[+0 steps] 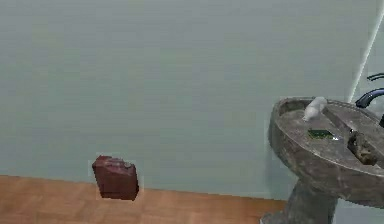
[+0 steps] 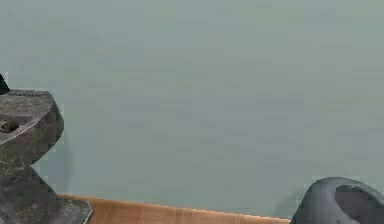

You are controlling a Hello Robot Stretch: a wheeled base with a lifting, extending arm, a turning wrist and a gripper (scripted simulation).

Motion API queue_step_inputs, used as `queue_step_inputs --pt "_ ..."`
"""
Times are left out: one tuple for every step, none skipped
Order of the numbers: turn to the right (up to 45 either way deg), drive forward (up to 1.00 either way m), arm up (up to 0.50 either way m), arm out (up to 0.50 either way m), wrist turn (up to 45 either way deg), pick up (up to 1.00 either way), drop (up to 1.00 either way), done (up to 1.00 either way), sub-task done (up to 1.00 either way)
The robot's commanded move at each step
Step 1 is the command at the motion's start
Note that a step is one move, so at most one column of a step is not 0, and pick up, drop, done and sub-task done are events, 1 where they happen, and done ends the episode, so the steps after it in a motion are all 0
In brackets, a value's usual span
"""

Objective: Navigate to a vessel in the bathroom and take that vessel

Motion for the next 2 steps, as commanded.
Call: queue_step_inputs --pt "3.0 0.00 0.00 0.00 0.0 0.00 0.00 0.00 0.00" --pt "0.0 0.70 0.00 0.00 0.0 0.00 0.00 0.00 0.00"
